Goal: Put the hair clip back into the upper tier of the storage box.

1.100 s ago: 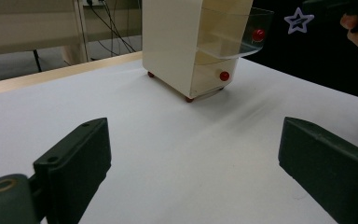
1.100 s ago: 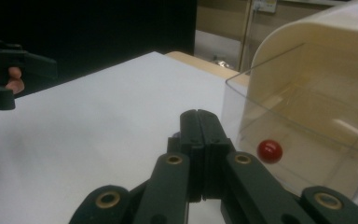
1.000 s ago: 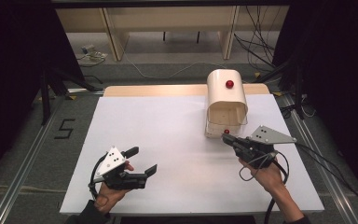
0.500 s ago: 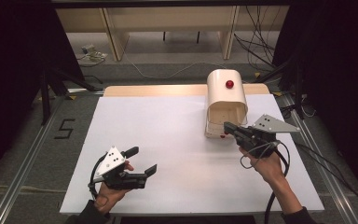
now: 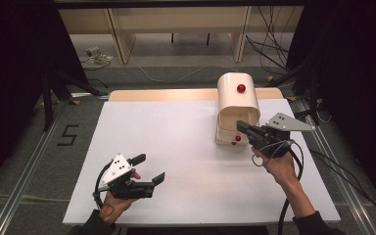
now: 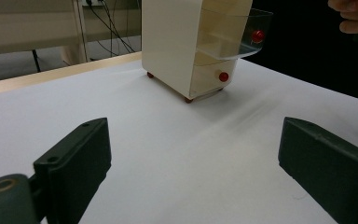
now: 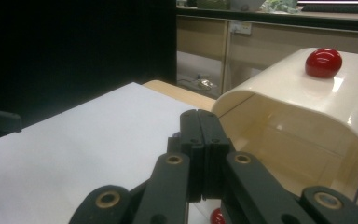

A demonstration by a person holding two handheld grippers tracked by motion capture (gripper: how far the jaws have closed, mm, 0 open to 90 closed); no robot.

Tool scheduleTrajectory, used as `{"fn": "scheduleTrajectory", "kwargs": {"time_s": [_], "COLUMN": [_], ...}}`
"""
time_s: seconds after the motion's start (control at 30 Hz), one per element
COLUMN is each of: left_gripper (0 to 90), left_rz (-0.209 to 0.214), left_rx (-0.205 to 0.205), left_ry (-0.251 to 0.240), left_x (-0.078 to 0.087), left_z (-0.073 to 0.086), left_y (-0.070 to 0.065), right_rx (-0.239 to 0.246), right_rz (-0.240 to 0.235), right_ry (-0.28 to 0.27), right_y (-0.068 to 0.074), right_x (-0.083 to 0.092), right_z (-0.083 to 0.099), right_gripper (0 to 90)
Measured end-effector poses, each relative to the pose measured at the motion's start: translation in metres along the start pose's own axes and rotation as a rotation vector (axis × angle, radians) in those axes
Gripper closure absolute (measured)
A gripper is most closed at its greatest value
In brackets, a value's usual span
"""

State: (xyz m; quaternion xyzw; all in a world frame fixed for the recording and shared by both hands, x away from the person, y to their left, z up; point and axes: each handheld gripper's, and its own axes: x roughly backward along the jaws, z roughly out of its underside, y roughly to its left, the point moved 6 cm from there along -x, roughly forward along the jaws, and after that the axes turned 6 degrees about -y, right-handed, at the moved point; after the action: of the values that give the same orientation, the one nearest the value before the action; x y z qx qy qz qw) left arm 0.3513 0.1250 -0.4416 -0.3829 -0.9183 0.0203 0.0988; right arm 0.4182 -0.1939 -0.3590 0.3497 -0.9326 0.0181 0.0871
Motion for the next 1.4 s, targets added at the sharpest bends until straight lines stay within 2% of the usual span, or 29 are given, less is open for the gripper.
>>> {"fn": "scheduleTrajectory", "kwargs": {"time_s": [0.47,0.97,1.23,1.4], "left_gripper": [8.8,8.8,8.8,8.9], "left_rz": [-0.007,-0.005,-0.005,-0.005], "left_rx": [-0.002,-0.004,-0.003,-0.006], "left_ry": [-0.004,0.000,-0.004,-0.004], "left_x": [0.000,0.000,0.000,0.001], "left_z": [0.000,0.000,0.000,0.000], "left_y": [0.000,0.001,0.000,0.000], "right_rx": [-0.028,-0.029,-0.006,-0.015], "right_rz": [0.049,0.091,0.126,0.138], "right_ry": [0.031,0.068,0.094,0.108], "right_y": [-0.018,-0.029,-0.033,-0.035], "right_x": [-0.010,-0.019,-0.023,-0.025], "right_z": [0.000,0.004,0.005,0.007], "right_gripper": [90.0,90.0,90.0,90.0]}}
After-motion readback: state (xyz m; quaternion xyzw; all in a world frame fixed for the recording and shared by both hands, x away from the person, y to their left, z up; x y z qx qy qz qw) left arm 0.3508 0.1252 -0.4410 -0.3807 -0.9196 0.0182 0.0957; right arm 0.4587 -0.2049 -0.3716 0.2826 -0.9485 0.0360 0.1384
